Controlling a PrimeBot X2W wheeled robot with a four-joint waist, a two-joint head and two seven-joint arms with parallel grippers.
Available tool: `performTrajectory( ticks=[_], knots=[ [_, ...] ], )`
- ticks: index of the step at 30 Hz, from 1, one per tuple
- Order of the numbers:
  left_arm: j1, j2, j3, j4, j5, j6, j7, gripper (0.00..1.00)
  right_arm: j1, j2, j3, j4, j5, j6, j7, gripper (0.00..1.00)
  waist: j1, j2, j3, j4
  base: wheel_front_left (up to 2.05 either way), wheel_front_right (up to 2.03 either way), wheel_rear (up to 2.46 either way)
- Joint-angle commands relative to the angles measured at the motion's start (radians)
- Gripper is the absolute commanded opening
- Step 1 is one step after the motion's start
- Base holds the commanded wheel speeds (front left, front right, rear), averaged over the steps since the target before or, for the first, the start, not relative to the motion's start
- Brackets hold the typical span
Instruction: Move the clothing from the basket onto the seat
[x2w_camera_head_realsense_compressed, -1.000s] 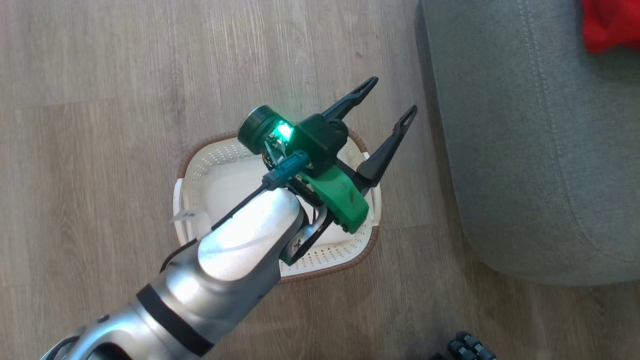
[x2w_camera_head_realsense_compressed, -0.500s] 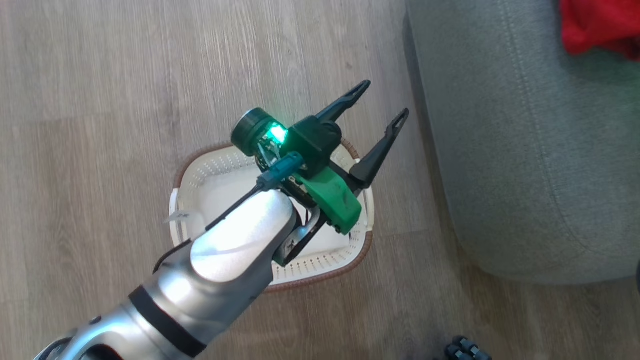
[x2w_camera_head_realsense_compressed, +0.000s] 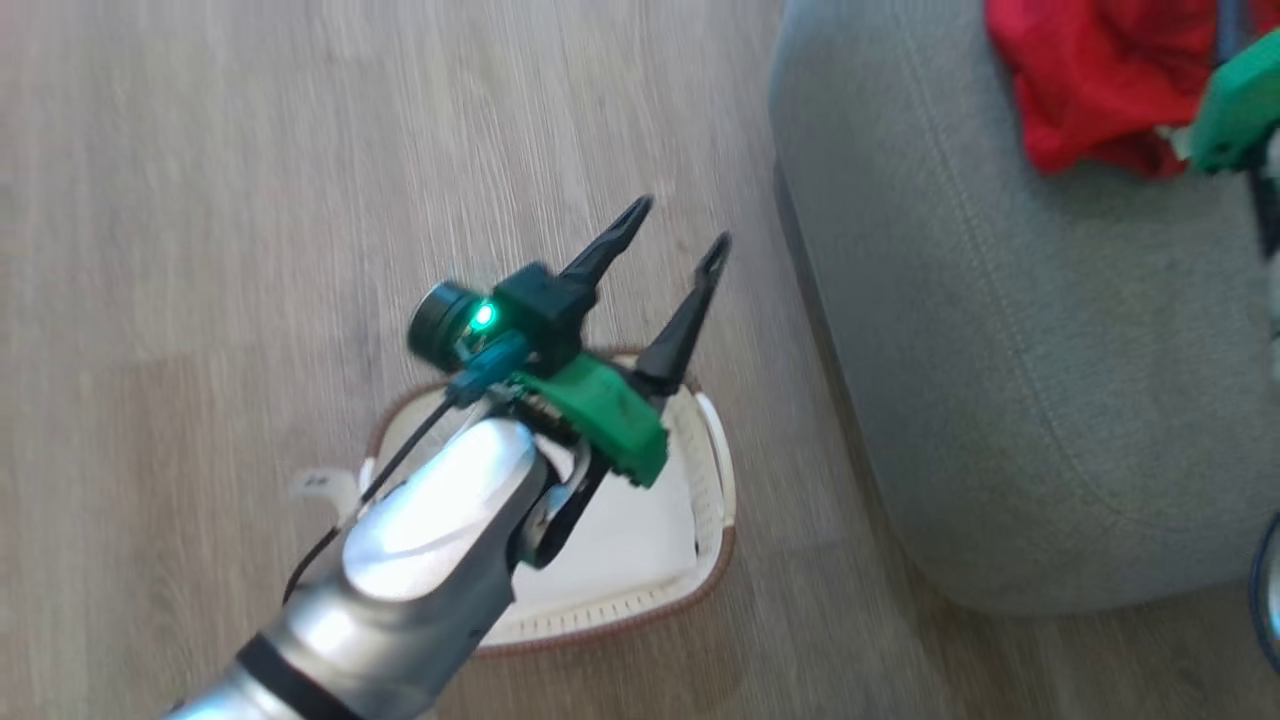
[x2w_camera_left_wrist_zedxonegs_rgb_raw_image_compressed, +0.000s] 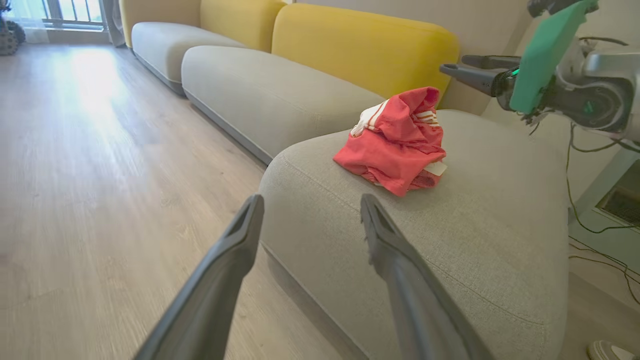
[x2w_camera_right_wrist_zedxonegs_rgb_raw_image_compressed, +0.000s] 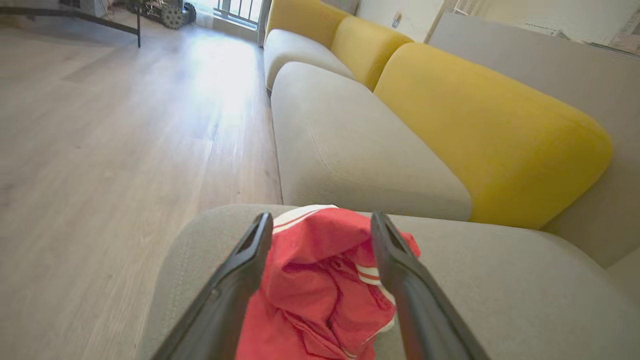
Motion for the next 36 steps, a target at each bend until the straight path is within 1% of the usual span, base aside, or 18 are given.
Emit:
performTrajectory(
  ticks=[1,4,5,9,14,16,20,28,33,36],
  knots=[
    [0.023,0.026,0.058,-0.022,-0.02,0.011,-0.012,1.0,0.024,0.015,0.057,-0.064,0.057,-0.001,-0.012,1.0,0.0,0.0,-0.072,0.012,0.0,0.0,0.0],
    [0.081,0.035,0.106,-0.033,-0.039,0.018,-0.013,1.0,0.082,0.024,0.136,-0.118,0.144,-0.001,-0.012,1.0,0.0,0.0,-0.12,0.029,0.0,0.0,0.0],
    [0.081,0.035,0.106,-0.033,-0.039,0.018,-0.013,1.0,0.082,0.024,0.136,-0.118,0.144,-0.001,-0.012,1.0,0.0,0.0,-0.12,0.029,0.0,0.0,0.0],
    [0.159,0.055,0.171,-0.045,-0.036,0.028,-0.013,1.0,0.162,0.021,0.223,-0.193,0.246,-0.001,-0.012,1.0,0.0,0.0,-0.17,0.053,0.0,0.0,0.0],
    [0.256,0.071,0.25,-0.06,-0.037,0.033,-0.013,1.0,0.267,0.034,0.273,-0.292,0.351,-0.001,-0.012,1.0,0.0,0.0,-0.219,0.08,0.0,0.0,0.0],
    [0.289,0.079,0.281,-0.068,-0.03,0.041,-0.013,1.0,0.312,0.04,0.28,-0.337,0.374,-0.001,-0.012,1.0,0.0,0.0,-0.237,0.091,0.0,0.0,0.0],
    [0.356,0.094,0.351,-0.104,-0.007,0.063,-0.013,1.0,0.415,0.06,0.287,-0.447,0.377,-0.001,-0.012,1.0,0.0,0.0,-0.262,0.11,0.0,0.0,0.0],
    [0.507,0.121,0.483,-0.204,0.048,0.114,-0.013,1.0,0.64,0.161,0.228,-0.667,0.366,-0.001,-0.012,1.0,0.0,0.0,-0.288,0.142,0.0,0.0,0.0],
    [0.589,0.114,0.533,-0.244,0.07,0.134,-0.013,1.0,0.777,0.213,0.191,-0.813,0.332,-0.001,-0.012,1.0,0.0,0.0,-0.295,0.163,0.0,0.0,0.0],
    [0.623,0.102,0.554,-0.261,0.087,0.143,-0.013,1.0,0.857,0.227,0.18,-0.874,0.331,-0.001,-0.009,1.0,0.0,0.0,-0.299,0.176,0.0,0.0,0.0]
  ],
)
